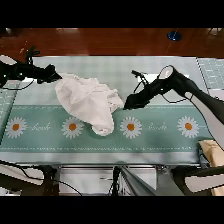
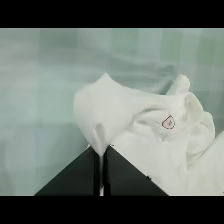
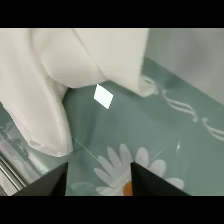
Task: Fold the shirts.
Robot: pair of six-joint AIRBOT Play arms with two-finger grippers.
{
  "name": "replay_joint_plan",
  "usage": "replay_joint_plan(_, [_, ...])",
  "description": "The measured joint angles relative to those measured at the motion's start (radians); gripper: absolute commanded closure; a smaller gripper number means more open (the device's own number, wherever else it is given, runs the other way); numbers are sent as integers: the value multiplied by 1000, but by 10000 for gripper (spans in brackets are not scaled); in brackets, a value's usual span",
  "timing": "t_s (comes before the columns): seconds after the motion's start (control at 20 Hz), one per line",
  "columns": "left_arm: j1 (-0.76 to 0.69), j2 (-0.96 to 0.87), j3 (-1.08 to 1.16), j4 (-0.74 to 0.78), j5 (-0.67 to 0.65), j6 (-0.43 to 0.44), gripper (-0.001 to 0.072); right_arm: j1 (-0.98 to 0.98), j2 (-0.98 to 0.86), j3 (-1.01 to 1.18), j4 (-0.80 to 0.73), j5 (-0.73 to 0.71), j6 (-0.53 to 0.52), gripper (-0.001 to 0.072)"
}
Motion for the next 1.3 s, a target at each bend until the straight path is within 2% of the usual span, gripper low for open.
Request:
replay_joint_plan(0.3, [-1,4,0,-1,-37,5,682,174,-56,-14,31,-95,38,222])
replay_joint_plan(0.35, [-1,6,0,-1,-37,5,682,198,-68,-14,44,-112,41,252])
replay_joint_plan(0.4, [-1,10,0,-1,-40,6,682,222,-80,-14,62,-125,45,395])
replay_joint_plan(0.45, [-1,14,0,-4,-43,12,682,239,-89,-15,82,-139,48,596])
replay_joint_plan(0.5, [-1,21,0,-5,-45,17,682,254,-95,-15,104,-152,51,691])
replay_joint_plan(0.7, [0,74,0,-33,-47,29,683,254,-61,-8,172,-166,49,693])
replay_joint_plan(0.9, [11,220,0,-124,-23,39,683,167,105,24,191,-122,31,693])
replay_joint_plan(1.15, [19,558,1,-247,93,66,683,-8,418,154,192,-78,42,693])
replay_joint_plan(1.3, [21,792,1,-274,177,73,683,-126,588,271,133,-83,86,694])
